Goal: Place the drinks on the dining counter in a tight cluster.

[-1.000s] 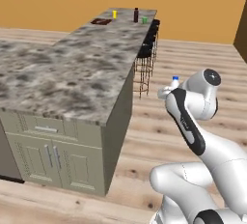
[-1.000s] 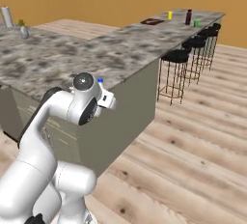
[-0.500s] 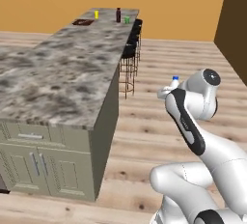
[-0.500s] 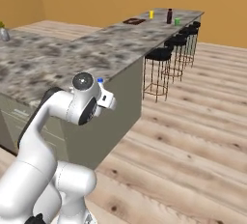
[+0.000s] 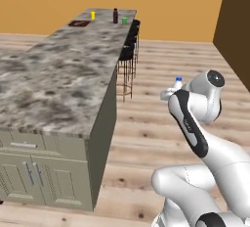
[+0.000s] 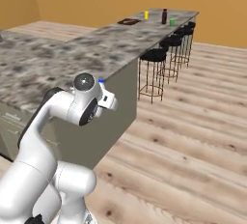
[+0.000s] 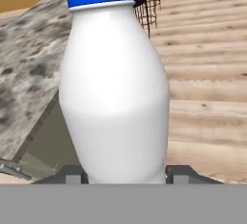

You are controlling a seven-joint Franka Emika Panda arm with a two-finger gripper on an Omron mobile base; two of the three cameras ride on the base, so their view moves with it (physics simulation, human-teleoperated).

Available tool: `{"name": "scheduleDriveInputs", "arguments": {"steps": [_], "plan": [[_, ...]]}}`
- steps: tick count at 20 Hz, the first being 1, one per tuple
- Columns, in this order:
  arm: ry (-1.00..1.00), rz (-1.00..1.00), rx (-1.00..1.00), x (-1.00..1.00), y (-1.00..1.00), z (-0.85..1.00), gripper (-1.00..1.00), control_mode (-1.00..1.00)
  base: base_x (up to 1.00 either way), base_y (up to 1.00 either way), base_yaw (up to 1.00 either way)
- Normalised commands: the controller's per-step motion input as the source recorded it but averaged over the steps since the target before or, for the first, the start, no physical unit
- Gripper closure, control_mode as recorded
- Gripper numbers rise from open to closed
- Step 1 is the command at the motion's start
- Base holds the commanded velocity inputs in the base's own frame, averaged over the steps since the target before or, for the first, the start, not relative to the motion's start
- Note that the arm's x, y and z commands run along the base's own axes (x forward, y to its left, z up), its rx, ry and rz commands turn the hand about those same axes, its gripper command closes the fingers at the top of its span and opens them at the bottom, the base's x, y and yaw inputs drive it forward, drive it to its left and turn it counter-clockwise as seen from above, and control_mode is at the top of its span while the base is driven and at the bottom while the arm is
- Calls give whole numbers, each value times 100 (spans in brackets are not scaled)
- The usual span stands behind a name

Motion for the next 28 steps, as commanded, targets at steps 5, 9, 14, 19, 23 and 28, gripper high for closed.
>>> {"name": "scheduleDriveInputs", "arguments": {"steps": [5,9,14,19,23,28], "plan": [[0,0,0,0,0,0,100,100,39,-39,0],[0,0,0,0,0,0,100,100,40,-41,0],[0,0,0,0,0,0,100,100,38,-44,0],[0,0,0,0,0,0,100,100,33,-46,0],[0,0,0,0,0,0,100,100,32,-46,0],[0,0,0,0,0,0,100,100,36,-44,0]]}}
